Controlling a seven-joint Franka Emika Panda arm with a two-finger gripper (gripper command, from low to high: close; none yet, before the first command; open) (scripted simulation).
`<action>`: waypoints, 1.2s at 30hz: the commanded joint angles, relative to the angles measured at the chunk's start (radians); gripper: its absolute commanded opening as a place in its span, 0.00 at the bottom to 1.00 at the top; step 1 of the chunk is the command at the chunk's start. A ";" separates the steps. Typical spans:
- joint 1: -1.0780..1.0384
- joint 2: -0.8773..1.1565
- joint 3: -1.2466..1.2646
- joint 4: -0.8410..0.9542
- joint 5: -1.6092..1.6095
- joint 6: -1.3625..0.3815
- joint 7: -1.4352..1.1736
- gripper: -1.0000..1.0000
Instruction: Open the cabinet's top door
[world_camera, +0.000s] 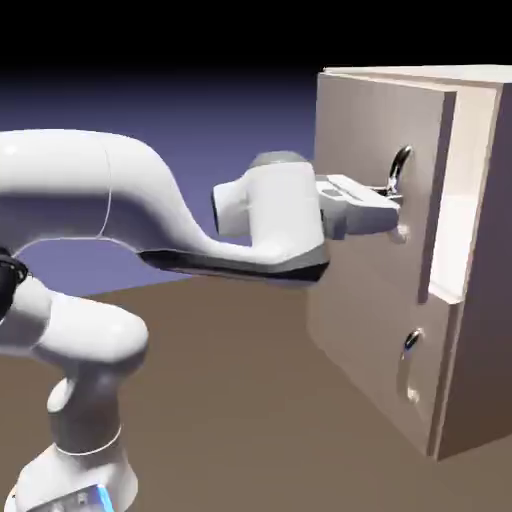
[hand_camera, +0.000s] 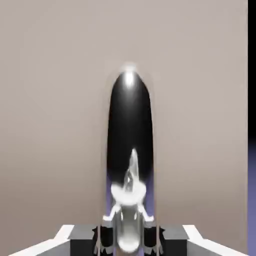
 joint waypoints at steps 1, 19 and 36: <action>-0.036 -0.007 0.034 -0.025 0.027 -0.012 -0.002 0.00; -0.675 -0.168 0.679 -0.300 0.486 0.011 0.000 0.00; -1.010 -0.470 1.038 -0.453 1.092 0.167 -0.299 0.00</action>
